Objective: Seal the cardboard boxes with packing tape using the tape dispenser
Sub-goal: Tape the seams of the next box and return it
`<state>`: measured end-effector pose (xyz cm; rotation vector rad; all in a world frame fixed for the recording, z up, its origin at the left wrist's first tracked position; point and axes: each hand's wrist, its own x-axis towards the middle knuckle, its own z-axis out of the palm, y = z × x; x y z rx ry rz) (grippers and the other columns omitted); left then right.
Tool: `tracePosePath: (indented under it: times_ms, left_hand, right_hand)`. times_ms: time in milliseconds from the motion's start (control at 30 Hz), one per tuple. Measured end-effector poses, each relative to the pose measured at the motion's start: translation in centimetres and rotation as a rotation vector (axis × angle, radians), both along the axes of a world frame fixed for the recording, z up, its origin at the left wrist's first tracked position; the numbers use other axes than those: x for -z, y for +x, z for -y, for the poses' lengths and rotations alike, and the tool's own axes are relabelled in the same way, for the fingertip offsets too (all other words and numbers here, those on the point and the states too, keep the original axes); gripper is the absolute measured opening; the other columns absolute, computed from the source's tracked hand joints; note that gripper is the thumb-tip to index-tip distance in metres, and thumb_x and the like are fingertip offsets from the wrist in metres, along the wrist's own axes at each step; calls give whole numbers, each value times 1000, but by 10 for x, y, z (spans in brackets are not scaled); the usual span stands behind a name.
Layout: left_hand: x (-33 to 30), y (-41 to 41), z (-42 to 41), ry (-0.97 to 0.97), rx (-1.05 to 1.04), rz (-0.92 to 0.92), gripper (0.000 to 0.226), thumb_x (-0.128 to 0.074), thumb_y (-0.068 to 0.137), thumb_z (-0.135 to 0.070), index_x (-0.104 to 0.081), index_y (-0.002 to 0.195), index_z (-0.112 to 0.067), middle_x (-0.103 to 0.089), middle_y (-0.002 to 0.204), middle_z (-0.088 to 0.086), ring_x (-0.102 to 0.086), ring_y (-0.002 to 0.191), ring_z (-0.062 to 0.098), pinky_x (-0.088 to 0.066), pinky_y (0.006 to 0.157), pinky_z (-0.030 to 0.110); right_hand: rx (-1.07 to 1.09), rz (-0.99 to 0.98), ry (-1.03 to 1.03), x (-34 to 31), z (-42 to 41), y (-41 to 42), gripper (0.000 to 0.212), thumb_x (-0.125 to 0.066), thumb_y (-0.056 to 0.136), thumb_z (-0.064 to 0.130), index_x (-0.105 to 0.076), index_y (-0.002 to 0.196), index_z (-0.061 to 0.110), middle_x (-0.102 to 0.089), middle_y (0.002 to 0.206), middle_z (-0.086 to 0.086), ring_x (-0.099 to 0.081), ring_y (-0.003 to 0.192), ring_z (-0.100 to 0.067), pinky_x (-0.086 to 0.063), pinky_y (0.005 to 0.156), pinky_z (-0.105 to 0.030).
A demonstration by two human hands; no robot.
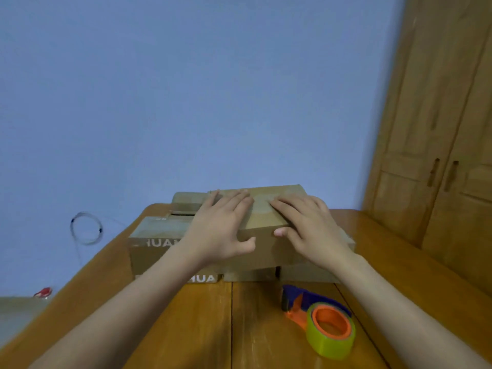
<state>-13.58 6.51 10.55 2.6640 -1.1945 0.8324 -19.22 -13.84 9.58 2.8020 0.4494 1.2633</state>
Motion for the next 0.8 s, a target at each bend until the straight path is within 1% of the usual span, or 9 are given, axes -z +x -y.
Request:
tracePosePath:
  times_ms: [67, 133, 267, 367, 500, 633, 667, 733, 800]
  left_hand:
    - [16, -10, -18, -4, -4, -8, 88, -27, 73, -65, -35, 147, -18, -33, 155, 0, -26, 144, 15, -4, 118, 40]
    - [33, -17, -32, 19, -19, -45, 90, -25, 71, -66, -36, 147, -19, -33, 155, -2, -27, 144, 13, -5, 118, 41]
    - [62, -23, -50, 35, -39, -110, 89, -30, 70, -66, -38, 146, -21, -35, 154, -4, -26, 144, 12, 2, 115, 39]
    - [82, -19, -58, 46, -38, -170, 89, -31, 70, -66, -34, 148, -23, -31, 155, -7, -21, 145, 10, 5, 116, 37]
    - [104, -9, -60, 57, -41, -192, 83, -41, 71, -65, -46, 141, -22, -45, 147, -5, -36, 139, 13, -4, 114, 40]
    - [116, 0, -57, 40, 2, -303, 87, -31, 71, -65, -31, 149, -26, -28, 156, -10, -18, 145, 7, 4, 116, 32]
    - [117, 2, -57, 30, 9, -310, 87, -29, 70, -65, -31, 148, -27, -27, 156, -11, -17, 145, 6, 3, 115, 30]
    - [117, 4, -56, -3, 15, -313, 85, -28, 70, -66, -38, 145, -27, -33, 153, -12, -23, 143, 7, -3, 114, 29]
    - [117, 7, -54, -46, 15, -299, 80, -29, 73, -69, -49, 138, -27, -44, 146, -12, -35, 137, 8, -15, 112, 28]
  right_hand:
    - [-47, -18, 29, 18, -14, -6, 50, -47, 84, 44, -62, 122, 16, -62, 118, 2, -46, 108, -16, -27, 94, -33]
    - [-82, -48, 56, 36, -26, -11, 49, -47, 85, 45, -60, 123, 18, -62, 119, 4, -46, 108, -14, -27, 95, -33]
    - [-114, -135, 105, 71, -44, -13, 48, -46, 86, 48, -59, 124, 22, -61, 120, 7, -46, 111, -12, -26, 98, -31]
    - [-113, -194, 129, 93, -51, -10, 49, -45, 86, 50, -58, 126, 24, -60, 121, 9, -43, 115, -8, -31, 101, -30]
    - [-105, -242, 163, 112, -54, -4, 52, -45, 84, 55, -58, 126, 26, -60, 120, 11, -42, 114, -6, -26, 100, -27]
    - [-84, -231, 190, 127, -51, 2, 53, -47, 82, 60, -61, 122, 28, -61, 114, 13, -44, 109, -4, -37, 94, -32]
    - [-80, -226, 200, 130, -51, 3, 52, -47, 83, 61, -61, 122, 29, -61, 114, 14, -45, 108, -4, -38, 94, -31]
    - [-71, -220, 218, 132, -49, 5, 51, -47, 83, 62, -61, 122, 31, -61, 114, 16, -45, 109, -3, -37, 94, -30]
    - [-68, -203, 234, 134, -49, 7, 51, -47, 83, 62, -63, 121, 32, -62, 113, 17, -45, 108, -3, -36, 92, -29]
